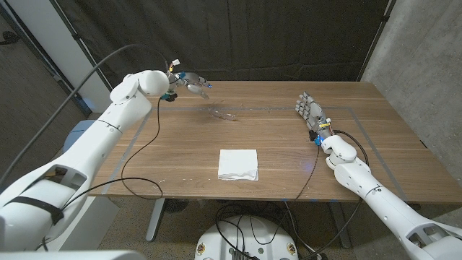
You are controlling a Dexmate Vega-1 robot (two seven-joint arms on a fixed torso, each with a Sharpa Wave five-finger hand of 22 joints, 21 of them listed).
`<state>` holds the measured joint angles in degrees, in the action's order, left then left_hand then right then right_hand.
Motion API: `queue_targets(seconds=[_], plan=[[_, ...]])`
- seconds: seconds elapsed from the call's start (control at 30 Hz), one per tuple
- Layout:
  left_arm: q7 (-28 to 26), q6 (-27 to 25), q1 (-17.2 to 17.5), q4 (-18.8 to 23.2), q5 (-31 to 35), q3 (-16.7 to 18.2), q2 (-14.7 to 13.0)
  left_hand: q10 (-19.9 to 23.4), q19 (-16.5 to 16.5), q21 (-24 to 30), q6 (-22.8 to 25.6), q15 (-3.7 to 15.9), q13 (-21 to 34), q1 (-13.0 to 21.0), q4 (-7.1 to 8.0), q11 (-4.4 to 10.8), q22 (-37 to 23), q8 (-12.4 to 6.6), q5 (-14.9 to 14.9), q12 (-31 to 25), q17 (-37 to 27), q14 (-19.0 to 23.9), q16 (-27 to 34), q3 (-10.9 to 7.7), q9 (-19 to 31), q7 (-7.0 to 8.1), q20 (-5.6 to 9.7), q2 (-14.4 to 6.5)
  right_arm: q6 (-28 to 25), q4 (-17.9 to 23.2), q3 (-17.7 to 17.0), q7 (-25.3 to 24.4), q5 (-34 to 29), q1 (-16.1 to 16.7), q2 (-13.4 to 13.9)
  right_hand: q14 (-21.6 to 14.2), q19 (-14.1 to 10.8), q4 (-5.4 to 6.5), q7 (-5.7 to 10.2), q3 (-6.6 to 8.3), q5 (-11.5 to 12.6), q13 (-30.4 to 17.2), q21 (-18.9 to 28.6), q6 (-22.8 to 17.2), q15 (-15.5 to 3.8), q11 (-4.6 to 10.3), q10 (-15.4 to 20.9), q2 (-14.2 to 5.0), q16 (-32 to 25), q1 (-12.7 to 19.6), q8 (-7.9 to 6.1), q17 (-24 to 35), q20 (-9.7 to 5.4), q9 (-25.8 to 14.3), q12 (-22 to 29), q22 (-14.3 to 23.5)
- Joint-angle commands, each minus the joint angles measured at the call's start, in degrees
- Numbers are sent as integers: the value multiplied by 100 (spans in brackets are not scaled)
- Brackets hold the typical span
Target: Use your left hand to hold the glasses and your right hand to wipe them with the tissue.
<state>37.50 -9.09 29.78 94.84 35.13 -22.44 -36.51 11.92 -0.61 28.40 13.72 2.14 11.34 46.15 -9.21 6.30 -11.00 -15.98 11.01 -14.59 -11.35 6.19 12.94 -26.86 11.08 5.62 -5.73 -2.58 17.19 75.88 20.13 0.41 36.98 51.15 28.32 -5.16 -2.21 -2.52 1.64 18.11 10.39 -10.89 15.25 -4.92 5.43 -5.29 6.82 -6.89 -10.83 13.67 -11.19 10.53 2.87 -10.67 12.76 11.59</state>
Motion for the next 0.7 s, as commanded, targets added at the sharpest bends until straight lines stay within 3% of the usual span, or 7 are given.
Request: queue_targets(seconds=[0.03, 0.5, 0.53, 0.7], plan=[[778, 222, -478, -22, 1025, -452, 6, 25, 13, 3, -21, 20, 16, 31, 36, 132, -13, 40, 19, 43, -31, -63, -32, 37, 30, 4, -5, 111, 20, -4, 14, 33, 3, -13, -20, -43, -18, 6, -10, 21, 8, -10, -2, -75, 16, -9, 69, -26, -30, -44, -45, 25, 28, -16, 38, 21], [925, 750, -787, -173, 2194, -924, 147, 105, 47, -20, 186, 84, 37, 202, 12, 360, -10, -10, 49, 76, -30, -141, -73, 67, 48, 265, 124, 205, 66, -69, 30, 37, -8, -46, -71, -65, -26, 13, -13, 28, 7, -9, -5, -121, 25, -18, 115, -25, -34, -59, -52, 26, 19, -15, 50, 23], [875, 824, -815, -211, 2343, -1007, 171, 127, 63, -20, 188, 98, 39, 287, -8, 437, -9, -6, 56, 81, -27, -142, -74, 40, 50, 303, 143, 182, 74, -77, 28, 32, -7, -43, -76, -70, -27, 15, -15, 28, 6, -9, -5, -120, 27, -13, 113, -24, -35, -62, -51, 26, 21, -15, 48, 24], [697, 1041, -802, -277, 2678, -1067, 250, 136, 108, -20, 186, 134, 45, 522, -56, 487, -6, 3, 62, 111, -16, -132, -76, -18, 56, 451, 173, 154, 81, -88, 19, 30, 8, -25, -82, -71, -30, 18, -14, 28, 6, -9, -6, -124, 31, -17, 114, -21, -34, -68, -49, 26, 20, -15, 46, 24]])
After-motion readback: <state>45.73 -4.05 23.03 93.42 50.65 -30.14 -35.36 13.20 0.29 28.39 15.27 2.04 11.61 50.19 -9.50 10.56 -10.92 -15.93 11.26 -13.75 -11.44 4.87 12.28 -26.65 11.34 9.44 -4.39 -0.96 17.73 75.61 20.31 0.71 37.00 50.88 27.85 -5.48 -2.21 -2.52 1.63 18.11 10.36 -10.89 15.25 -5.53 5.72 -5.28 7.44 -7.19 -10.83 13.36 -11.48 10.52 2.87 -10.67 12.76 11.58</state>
